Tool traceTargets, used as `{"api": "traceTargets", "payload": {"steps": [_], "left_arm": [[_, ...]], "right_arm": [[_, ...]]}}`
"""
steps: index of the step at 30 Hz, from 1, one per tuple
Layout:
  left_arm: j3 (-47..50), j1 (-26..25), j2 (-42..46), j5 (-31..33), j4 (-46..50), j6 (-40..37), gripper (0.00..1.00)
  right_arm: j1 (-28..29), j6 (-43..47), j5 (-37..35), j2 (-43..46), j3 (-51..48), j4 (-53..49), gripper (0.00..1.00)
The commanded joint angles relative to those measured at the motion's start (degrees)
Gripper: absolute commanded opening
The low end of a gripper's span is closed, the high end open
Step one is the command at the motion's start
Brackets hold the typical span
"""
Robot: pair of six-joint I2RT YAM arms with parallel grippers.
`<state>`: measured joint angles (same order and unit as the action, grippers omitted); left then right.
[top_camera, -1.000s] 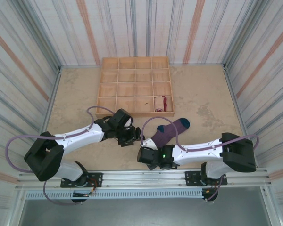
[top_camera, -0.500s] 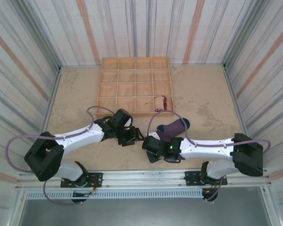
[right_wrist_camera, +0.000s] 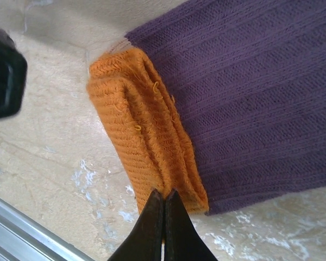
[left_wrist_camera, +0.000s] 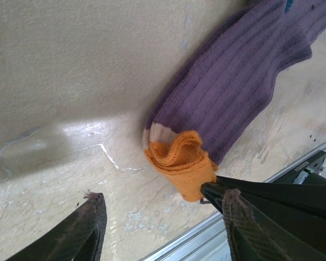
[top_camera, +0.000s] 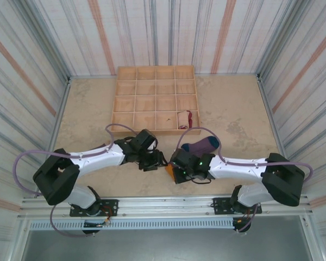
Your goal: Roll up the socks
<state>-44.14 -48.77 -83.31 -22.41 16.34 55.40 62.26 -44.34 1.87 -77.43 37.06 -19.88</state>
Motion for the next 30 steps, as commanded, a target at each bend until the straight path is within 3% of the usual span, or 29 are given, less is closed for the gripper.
{"api": "traceTargets", "payload": {"steps": [1, 30], "left_arm": [[0.5, -1.1, -1.9, 2.1, -1.2, 0.5, 0.58], [-1.6, -3.0, -11.4, 5.6, -9.9, 5.1, 0.48]], "right_arm": [[-1.3, 1.0, 3.2, -1.0, -0.6, 1.4, 0.00], [-12.2, 3.2, 13.0, 0.3, -1.0, 3.7, 0.00]]}}
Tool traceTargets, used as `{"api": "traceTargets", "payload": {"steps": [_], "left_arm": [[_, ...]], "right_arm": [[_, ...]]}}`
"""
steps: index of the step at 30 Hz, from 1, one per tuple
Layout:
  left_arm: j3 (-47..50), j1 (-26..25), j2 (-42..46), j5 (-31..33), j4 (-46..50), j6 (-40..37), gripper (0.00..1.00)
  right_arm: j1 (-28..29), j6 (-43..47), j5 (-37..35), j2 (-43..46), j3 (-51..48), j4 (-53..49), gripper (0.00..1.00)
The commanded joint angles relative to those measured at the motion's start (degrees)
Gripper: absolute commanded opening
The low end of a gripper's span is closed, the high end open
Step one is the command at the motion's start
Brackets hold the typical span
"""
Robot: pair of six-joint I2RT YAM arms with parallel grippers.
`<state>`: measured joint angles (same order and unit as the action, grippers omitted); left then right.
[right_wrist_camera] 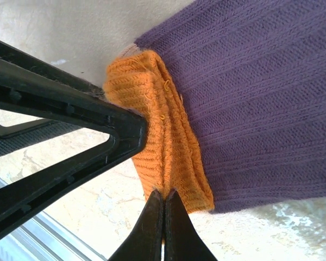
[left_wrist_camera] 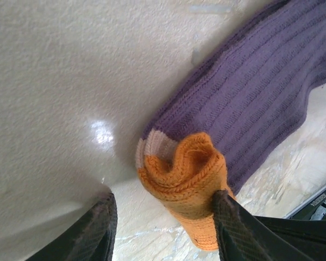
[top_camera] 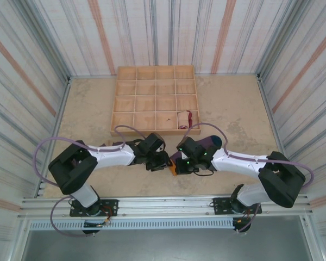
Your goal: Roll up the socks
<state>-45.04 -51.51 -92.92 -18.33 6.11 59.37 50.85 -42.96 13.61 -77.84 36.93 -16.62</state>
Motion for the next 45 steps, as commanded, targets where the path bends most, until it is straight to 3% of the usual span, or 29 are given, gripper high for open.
{"api": "traceTargets", "payload": {"steps": [1, 13, 23, 27, 29, 31, 35, 39, 45], "left_arm": [[-0.8, -0.3, -2.1, 1.6, 0.5, 1.3, 0.47], [-4.9, 0.0, -6.2, 2.3, 5.0, 1.0, 0.34], [-7.5, 1.8, -9.3, 2.5, 7.2, -1.4, 0.10], [-8.3, 2.4, -8.9, 2.4, 8.6, -1.9, 0.05], [-8.5, 3.0, -8.0, 2.2, 10.1, -2.2, 0.03], [-8.2, 3.8, -6.7, 1.6, 11.3, -2.5, 0.02], [-7.0, 5.8, -3.8, -0.4, 14.6, -3.0, 0.00], [-5.4, 7.3, -0.9, -1.7, 17.7, -3.9, 0.00], [-2.7, 9.7, 1.9, -4.6, 20.4, -5.4, 0.00]], "right_arm": [[-1.1, 2.0, 1.3, 0.7, -0.9, 0.4, 0.00], [-3.5, 4.6, 0.4, -2.0, -3.0, 2.2, 0.00], [-3.1, 6.7, -5.5, -4.5, -2.9, 1.8, 0.00], [-0.7, 8.0, -10.4, -2.7, -1.2, -0.7, 0.18], [2.1, 8.7, -14.5, -0.6, -0.2, -2.0, 0.39], [5.1, 9.5, -18.6, 1.7, 0.2, -2.4, 0.53], [12.0, 11.6, -28.3, 4.5, 1.3, -3.0, 0.68], [20.2, 14.2, -39.6, 2.7, 3.4, -3.0, 0.73], [30.4, 20.7, -51.7, -6.4, 8.4, 0.6, 0.71]]}}
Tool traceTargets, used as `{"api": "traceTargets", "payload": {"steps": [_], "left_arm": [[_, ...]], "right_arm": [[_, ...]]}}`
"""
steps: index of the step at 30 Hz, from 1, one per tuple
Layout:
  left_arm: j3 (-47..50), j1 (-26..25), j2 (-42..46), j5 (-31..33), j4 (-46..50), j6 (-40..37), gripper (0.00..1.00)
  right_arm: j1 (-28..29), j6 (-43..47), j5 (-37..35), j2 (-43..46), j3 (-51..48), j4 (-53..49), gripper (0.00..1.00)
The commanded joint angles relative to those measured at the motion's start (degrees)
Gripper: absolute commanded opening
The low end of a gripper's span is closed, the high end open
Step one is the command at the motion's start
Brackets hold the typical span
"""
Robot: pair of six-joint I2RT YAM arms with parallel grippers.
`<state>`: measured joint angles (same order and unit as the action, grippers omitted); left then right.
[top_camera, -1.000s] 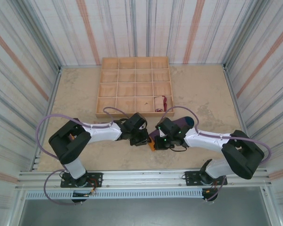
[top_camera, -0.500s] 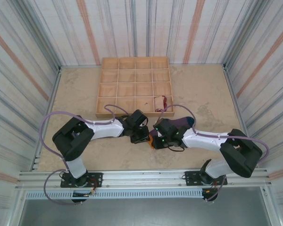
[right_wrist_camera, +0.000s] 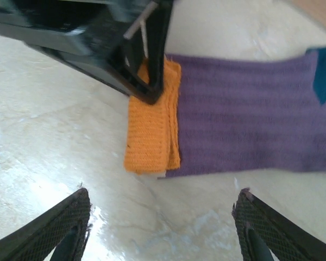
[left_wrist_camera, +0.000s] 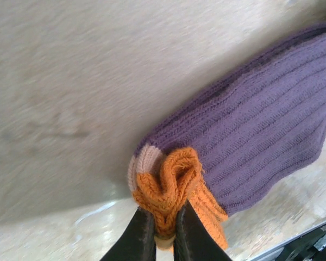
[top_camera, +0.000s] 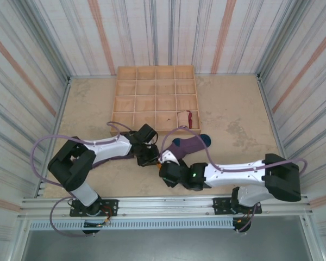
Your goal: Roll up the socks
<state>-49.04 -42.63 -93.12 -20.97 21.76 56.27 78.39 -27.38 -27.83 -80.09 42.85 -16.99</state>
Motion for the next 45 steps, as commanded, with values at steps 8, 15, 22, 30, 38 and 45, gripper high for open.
{"api": "traceTargets", "payload": {"steps": [8, 15, 22, 30, 38, 45], "left_arm": [[2.7, 2.4, 5.3, -3.3, 7.7, -4.1, 0.00], [4.3, 3.3, 7.2, -4.2, 8.4, -4.7, 0.00], [4.4, 4.0, 8.1, -4.7, 9.5, -5.9, 0.00], [5.1, 4.7, 10.1, -4.5, 10.2, -6.7, 0.09], [6.7, 6.9, 14.0, -5.9, 9.7, -6.4, 0.52], [7.9, 9.4, 18.8, -5.7, 10.8, -6.5, 0.73]], "right_arm": [[7.3, 9.4, -16.1, -18.9, 8.6, 5.8, 0.69], [7.9, 8.7, -20.1, -28.5, 14.7, 1.5, 0.65], [7.7, 6.7, -21.4, -34.1, 17.2, -0.3, 0.44], [6.5, 4.9, -18.5, -33.3, 16.4, 0.5, 0.00], [3.9, 4.5, -10.3, -27.6, 10.9, 6.8, 0.00], [-0.3, 2.6, -1.4, -23.5, 6.2, 11.6, 0.00]]}}
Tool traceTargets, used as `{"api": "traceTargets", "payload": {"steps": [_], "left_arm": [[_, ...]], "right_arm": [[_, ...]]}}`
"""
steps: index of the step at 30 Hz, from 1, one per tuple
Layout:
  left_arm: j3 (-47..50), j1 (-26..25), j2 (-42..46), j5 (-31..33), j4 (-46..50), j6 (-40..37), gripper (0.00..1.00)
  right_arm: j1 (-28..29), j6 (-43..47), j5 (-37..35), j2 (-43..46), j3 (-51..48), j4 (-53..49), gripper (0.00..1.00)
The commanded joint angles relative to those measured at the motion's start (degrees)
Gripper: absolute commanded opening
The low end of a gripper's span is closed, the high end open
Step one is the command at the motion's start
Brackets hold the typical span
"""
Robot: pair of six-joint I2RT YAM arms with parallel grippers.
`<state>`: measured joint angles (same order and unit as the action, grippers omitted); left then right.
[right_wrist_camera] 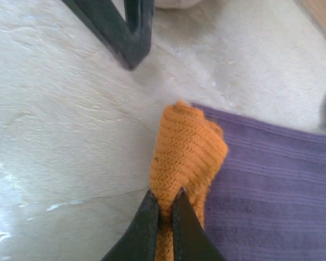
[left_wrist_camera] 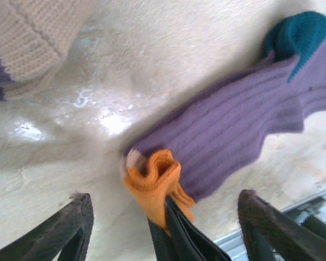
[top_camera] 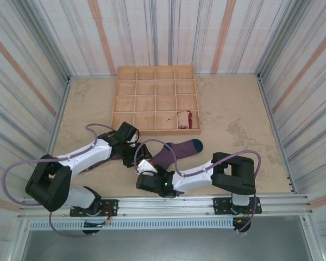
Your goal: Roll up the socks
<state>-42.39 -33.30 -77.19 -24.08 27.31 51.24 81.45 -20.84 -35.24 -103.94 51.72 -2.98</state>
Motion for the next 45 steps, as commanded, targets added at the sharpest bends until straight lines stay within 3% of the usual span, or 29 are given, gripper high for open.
{"api": "traceTargets", "payload": {"steps": [1, 8, 15, 23, 31, 45], "left_arm": [[1.4, 0.6, 3.5, -2.5, 5.5, -1.5, 0.73], [2.8, 1.1, 6.5, -2.0, 4.8, -1.1, 0.73], [5.8, 0.6, 7.7, -2.6, -0.2, 0.2, 0.69], [6.8, -3.4, 6.7, 0.8, -5.3, 2.1, 0.63], [8.1, -6.4, 4.5, 5.0, -12.4, 5.1, 0.56], [1.3, -12.9, -6.9, 10.2, -17.9, 5.3, 0.55]], "right_arm": [[-3.9, -4.2, 7.2, 0.6, -3.1, -1.9, 0.00], [-9.1, -7.0, 18.9, 6.2, -8.3, 3.5, 0.00], [-21.6, -12.9, 46.2, 10.6, -14.1, 13.0, 0.00], [-31.6, -22.2, 61.8, 11.3, -19.5, 25.1, 0.00], [-36.0, -29.8, 65.7, 11.6, -26.0, 35.5, 0.00], [-37.7, -38.1, 59.0, 14.5, -39.1, 48.4, 0.00]]}}
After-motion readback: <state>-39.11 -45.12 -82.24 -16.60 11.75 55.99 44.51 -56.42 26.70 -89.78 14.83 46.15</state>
